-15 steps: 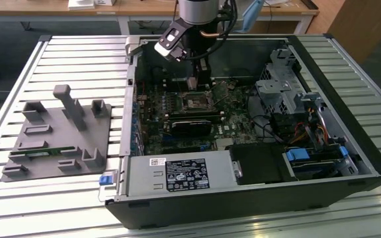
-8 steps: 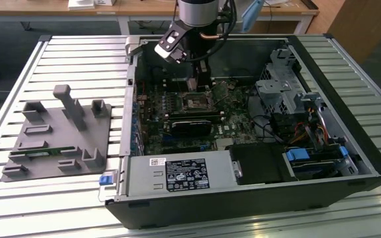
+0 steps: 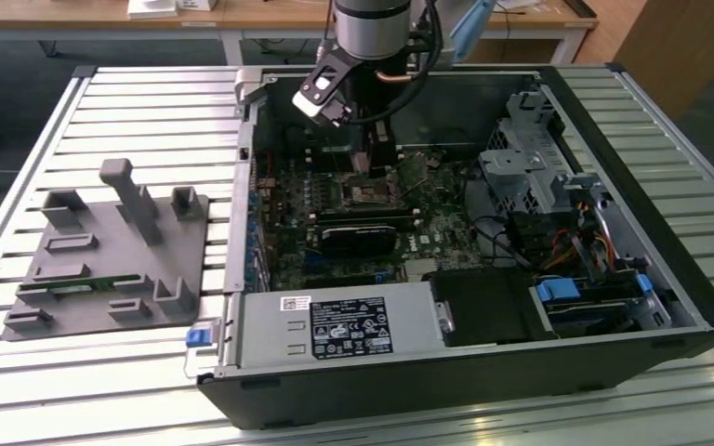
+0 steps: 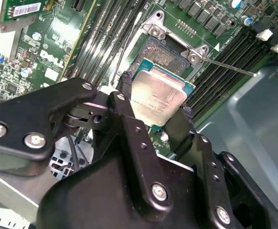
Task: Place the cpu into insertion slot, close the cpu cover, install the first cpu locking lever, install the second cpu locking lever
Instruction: 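Place the cpu into insertion slot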
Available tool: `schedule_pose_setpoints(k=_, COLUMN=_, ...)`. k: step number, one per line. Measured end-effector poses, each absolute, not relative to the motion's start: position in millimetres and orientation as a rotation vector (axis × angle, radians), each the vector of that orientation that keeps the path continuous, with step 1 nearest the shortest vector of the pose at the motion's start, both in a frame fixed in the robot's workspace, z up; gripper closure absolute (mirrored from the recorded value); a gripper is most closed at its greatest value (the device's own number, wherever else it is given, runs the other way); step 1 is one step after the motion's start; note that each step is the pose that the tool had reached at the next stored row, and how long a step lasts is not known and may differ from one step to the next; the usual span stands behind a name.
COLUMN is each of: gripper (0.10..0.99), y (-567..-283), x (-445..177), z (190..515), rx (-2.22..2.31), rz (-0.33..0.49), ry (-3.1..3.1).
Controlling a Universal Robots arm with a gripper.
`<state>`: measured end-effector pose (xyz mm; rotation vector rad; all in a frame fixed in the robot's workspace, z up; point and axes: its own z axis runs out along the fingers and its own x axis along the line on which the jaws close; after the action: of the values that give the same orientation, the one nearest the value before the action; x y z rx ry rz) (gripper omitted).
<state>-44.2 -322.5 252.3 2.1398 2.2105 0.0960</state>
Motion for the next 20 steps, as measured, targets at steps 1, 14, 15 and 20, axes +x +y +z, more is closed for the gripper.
schedule_pose_setpoints(k=1, gripper=0.553, y=-322, x=-44, z=250, rx=2.14, rz=0.096, ry=2.21)
schedule_pose_setpoints(k=14, gripper=0.553, y=-318, x=-44, z=233, rx=2.141, rz=0.095, ry=2.208)
schedule_pose_setpoints(k=15, gripper=0.553, y=-318, x=-44, z=232, rx=2.142, rz=0.095, ry=2.207)
schedule_pose_setpoints(k=20, gripper=0.553, y=-318, x=-44, z=224, rx=2.144, rz=0.095, ry=2.206)
